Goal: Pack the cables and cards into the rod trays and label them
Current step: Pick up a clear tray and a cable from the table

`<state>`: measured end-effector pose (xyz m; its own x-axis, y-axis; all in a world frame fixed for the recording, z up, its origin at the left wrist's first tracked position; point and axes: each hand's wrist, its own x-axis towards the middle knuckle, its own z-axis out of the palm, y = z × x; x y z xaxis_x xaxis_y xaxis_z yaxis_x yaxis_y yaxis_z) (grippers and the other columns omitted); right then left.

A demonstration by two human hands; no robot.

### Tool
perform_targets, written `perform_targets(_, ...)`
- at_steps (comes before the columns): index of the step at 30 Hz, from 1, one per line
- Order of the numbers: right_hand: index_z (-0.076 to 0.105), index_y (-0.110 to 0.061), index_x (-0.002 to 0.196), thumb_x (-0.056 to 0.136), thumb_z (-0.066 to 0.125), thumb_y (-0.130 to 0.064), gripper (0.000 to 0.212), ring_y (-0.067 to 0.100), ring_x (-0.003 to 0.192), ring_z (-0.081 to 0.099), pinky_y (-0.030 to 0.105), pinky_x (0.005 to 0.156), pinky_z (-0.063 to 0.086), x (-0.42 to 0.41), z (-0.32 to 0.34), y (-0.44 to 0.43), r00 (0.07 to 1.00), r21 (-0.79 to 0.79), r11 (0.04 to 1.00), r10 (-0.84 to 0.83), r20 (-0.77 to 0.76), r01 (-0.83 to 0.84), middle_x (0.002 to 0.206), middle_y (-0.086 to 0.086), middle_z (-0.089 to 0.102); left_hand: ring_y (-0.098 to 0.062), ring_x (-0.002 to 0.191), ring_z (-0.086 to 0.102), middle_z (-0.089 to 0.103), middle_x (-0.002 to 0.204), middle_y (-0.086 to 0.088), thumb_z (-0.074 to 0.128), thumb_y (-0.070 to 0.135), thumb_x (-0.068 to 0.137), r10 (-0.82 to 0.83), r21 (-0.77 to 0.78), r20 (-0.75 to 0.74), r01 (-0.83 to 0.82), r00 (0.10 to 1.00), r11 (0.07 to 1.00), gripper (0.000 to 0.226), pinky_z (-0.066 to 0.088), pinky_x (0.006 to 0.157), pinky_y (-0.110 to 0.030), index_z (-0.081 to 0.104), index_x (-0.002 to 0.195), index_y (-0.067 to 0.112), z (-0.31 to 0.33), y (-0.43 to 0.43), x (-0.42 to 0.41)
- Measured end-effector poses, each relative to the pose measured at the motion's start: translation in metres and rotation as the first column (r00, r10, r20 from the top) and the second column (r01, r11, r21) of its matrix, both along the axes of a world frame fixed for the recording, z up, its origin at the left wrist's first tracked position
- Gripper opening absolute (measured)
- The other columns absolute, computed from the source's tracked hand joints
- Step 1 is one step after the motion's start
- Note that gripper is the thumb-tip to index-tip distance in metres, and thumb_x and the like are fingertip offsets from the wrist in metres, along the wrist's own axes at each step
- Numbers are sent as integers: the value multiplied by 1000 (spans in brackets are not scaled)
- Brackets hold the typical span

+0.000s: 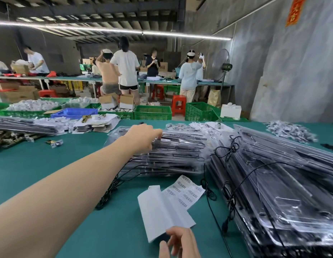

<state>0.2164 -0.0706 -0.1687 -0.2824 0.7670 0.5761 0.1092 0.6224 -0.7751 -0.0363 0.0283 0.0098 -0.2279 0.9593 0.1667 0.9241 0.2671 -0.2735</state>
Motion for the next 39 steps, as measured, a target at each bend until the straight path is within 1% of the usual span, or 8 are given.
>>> perform_targets(7,54,-39,89,58,65,-17,40,-3,47,38,10,49,32,-2,-8,2,1000,-6,1000,1,-21,-2,60,-4,50,-26,111,49,53,112,-1,61,6,89,63,261,-9,-58,998,964,27,41,88,-41,51,108,22,-12,-3,-1)
perform_targets(13,58,-41,87,61,75,-7,46,-2,46,40,9,49,33,0,-14,4,998,-27,998,56,-3,-56,62,-4,53,-28,103,47,52,110,-6,61,-2,85,56,474,-46,-28,997,880,33,42,78,-40,50,109,18,-8,-11,-4)
perform_targets(19,59,-35,72,59,69,-15,26,2,46,42,14,45,34,5,-3,2,1000,51,998,22,-2,-22,61,-7,54,-33,96,50,57,105,-12,63,-6,84,48,635,-87,18,995,772,34,42,67,-42,57,112,10,22,-45,3)
perform_targets(23,66,-28,77,65,71,-13,20,5,50,47,18,44,36,11,2,-2,999,51,998,32,-34,-30,66,-8,56,-32,96,52,59,103,-10,65,-6,82,14,712,-98,60,995,700,34,49,55,-43,59,110,12,35,-95,23)
perform_targets(29,68,-28,84,81,76,2,31,11,57,53,23,51,42,17,0,-3,997,4,998,56,-54,-56,76,-5,59,-26,96,51,57,103,-2,72,-5,81,-20,746,-107,94,994,659,65,43,48,-30,61,137,26,17,-200,69)
perform_targets(34,65,-37,89,86,72,-7,31,12,66,58,20,57,43,24,4,-10,995,-15,996,88,-47,-88,84,-7,61,-23,94,50,57,104,2,69,-15,70,49,799,-106,55,993,599,83,36,50,-22,63,139,30,3,-291,93)
perform_targets(37,63,-38,89,87,73,-1,39,15,71,58,20,61,44,32,12,-17,992,-79,989,121,-27,-122,84,-7,64,-22,97,50,56,107,5,69,0,84,64,833,-101,49,993,551,67,44,54,-39,59,139,36,19,-341,86)
perform_targets(39,64,-37,89,90,71,-5,32,14,72,59,17,64,44,35,24,-26,983,-162,970,181,-23,-182,83,-8,66,-15,97,51,56,107,12,61,32,99,37,823,25,-42,999,567,33,49,73,-47,62,132,37,31,-369,73)
